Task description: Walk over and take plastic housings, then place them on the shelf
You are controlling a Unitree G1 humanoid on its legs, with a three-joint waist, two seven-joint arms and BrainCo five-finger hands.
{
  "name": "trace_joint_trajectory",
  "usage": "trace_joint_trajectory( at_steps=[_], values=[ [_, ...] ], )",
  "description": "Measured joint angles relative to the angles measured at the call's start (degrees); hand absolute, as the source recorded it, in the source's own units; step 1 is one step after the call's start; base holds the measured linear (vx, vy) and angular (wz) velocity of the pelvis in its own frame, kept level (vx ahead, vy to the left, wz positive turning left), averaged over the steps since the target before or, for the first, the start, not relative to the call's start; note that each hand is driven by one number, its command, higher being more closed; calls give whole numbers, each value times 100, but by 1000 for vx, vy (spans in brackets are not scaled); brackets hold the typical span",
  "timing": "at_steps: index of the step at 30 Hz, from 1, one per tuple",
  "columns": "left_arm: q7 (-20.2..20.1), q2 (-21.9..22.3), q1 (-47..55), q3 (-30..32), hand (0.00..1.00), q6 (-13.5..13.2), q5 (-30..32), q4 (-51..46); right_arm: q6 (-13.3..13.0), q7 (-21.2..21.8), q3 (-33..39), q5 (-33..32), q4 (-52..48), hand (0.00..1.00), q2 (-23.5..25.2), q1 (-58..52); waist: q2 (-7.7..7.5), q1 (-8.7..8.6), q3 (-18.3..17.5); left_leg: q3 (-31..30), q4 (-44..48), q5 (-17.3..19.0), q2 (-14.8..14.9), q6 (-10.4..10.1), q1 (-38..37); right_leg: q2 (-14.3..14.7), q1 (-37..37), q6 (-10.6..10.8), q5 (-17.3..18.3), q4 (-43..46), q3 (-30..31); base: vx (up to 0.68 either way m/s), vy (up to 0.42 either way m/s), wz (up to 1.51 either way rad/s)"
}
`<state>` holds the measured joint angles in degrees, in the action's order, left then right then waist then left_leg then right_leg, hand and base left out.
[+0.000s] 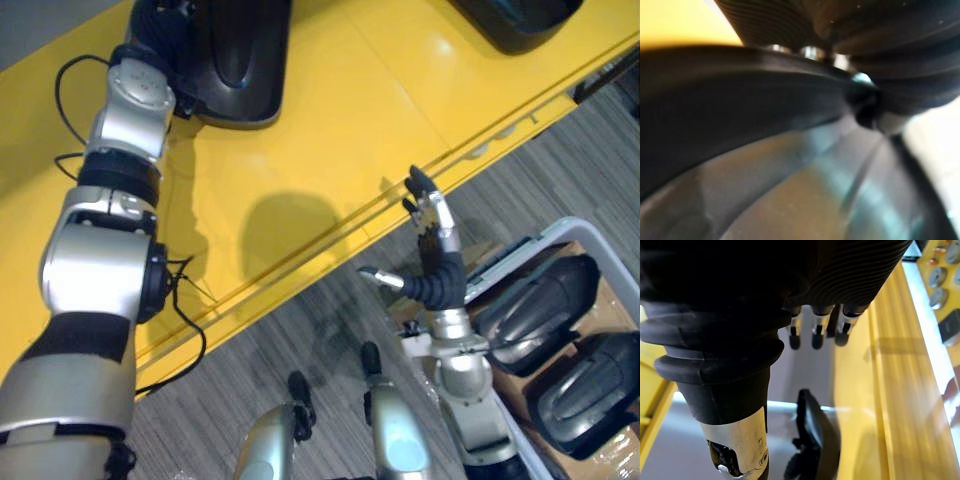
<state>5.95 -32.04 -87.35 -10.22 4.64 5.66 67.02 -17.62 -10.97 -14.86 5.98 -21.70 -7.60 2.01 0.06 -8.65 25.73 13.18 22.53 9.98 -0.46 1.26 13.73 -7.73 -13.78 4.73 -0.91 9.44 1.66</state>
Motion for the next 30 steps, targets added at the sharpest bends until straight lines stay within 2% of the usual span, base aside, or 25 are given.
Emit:
trace_joint_trajectory(
  at_steps=[1, 2, 3, 4, 5, 8, 11, 19, 21, 26, 28, 30],
  values=[
    [-4, -1, -6, 22, 0, -8, 0, 0, 0, 0, 4, -11, 4, 0, 43, 20, -15, -24, 0, 10, 548, -20, 42, -242, 320, -77, 5, -1, -1, 5, 3, 26, 51, 16],
    [-7, -24, 4, 52, 0, -49, -4, 25, -8, -2, 7, -23, 114, 0, 59, 108, -42, -21, -11, 42, 264, 209, 145, -157, 602, -130, -16, 3, 2, 13, -2, 46, 88, -5],
    [-4, -66, 26, 48, 0, -33, -5, 56, 5, 5, 15, -25, 314, 0, 38, 163, 28, 7, -36, 19, -1268, -681, 392, -182, 331, -4, -13, 111, 85, 77, -27, 27, 55, -11],
    [0, -61, 34, 48, 0, -43, -7, -16, 10, 5, 35, -26, 393, 0, 59, 156, -62, 8, -46, 59, -1351, -777, 266, -151, 272, -79, -36, 147, 111, 122, 3, 45, 135, 0],
    [-30, -38, 34, 27, 0, -56, -8, -63, 14, 6, 63, -73, 439, 0, 114, 135, -67, 0, -49, 7, -1444, -862, 204, -145, 228, -127, -59, 134, 91, 198, -29, 46, 140, 24],
    [-75, -165, 62, 4, 0, -53, -35, -65, 17, 49, 62, -71, 451, 0, 321, 178, -88, 62, -60, -32, -1429, -862, 177, -144, 194, -147, -47, 134, 92, 301, -32, 79, 82, 14],
    [-206, -215, 249, -68, 0, -56, -87, -196, 18, 109, 71, -73, 443, 0, 312, 327, -90, 148, -62, -48, -1429, -862, 223, -142, 47, -114, 5, 129, 97, 461, -37, 89, -16, -4],
    [-392, -403, 254, -1035, 0, -162, -428, -1024, 20, 109, 97, -68, 411, 0, 271, 452, -91, 157, -77, -169, -1429, -863, 295, -142, 25, -23, 17, 88, 143, 518, -189, 65, -40, -1],
    [-392, -466, 323, -1295, 0, -265, -590, -1654, 20, 103, 131, -61, 397, 0, 247, 465, -90, 172, -77, -185, -1428, -863, 301, -142, 5, -18, 11, 21, 225, 626, -197, 61, -27, 8],
    [-86, -1005, 1183, -1347, 0, -590, -996, -3682, 21, -16, 217, 184, 393, 0, 234, 484, -90, 220, -77, -189, -1276, -858, 309, -142, -31, -38, -27, 91, 443, 1023, -217, 59, -47, 7],
    [-29, -1165, 1826, -1132, 0, -663, -1040, -4581, 24, -74, 300, 305, 393, 0, 200, 489, -85, 246, -81, -188, -1162, -857, 370, -142, -67, -4, -39, 92, 450, 1231, -278, 54, -66, 5],
    [14, -1173, 2767, -644, 0, -747, -1122, -5660, 28, -201, 482, 516, 393, 0, 176, 487, -42, 325, -131, -226, -1044, -855, 437, -141, -68, 31, -231, 92, 450, 1712, -329, 58, -81, -2]
  ],
)
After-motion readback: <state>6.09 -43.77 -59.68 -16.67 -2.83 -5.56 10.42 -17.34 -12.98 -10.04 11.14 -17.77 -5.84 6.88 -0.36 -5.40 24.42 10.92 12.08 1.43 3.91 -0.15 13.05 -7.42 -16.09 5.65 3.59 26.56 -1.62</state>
